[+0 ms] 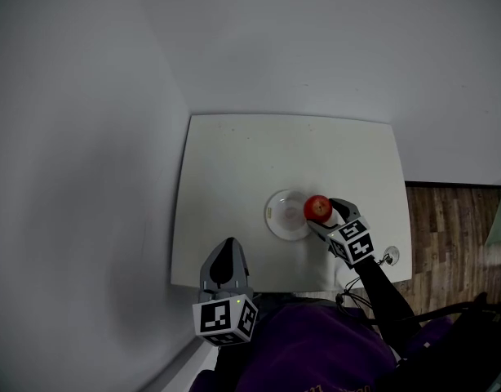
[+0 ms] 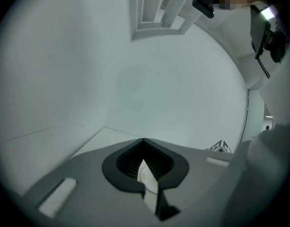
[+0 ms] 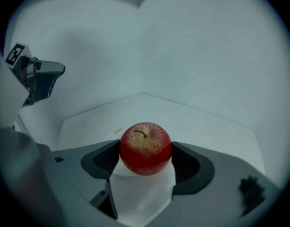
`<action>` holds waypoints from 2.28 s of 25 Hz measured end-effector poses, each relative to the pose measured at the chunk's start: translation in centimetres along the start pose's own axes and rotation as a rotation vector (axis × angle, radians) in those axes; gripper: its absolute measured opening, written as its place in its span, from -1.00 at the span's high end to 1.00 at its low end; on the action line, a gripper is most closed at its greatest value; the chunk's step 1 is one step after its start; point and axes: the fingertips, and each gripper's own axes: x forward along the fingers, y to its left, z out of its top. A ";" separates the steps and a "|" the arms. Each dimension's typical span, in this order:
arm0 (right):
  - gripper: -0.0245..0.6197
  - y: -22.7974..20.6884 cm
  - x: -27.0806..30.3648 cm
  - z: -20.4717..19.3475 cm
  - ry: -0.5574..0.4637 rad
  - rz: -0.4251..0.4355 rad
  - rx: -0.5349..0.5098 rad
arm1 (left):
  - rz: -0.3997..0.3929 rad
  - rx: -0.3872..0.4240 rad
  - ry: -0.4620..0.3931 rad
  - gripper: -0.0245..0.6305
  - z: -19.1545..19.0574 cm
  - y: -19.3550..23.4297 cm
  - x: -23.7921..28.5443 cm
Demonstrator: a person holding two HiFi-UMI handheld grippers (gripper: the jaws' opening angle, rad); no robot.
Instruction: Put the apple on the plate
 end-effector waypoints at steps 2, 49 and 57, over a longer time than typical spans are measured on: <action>-0.16 0.1 0.1 0.0 -0.001 0.002 -0.003 | 0.001 -0.006 -0.010 0.91 -0.1 0.1 0.0; -0.16 3.6 4.5 0.7 0.037 0.122 -0.042 | 0.085 -0.022 -0.004 0.91 -0.1 2.4 -0.4; -0.16 3.9 4.6 0.8 0.036 0.131 -0.056 | 0.086 -0.024 -0.007 0.91 -0.1 2.7 -0.4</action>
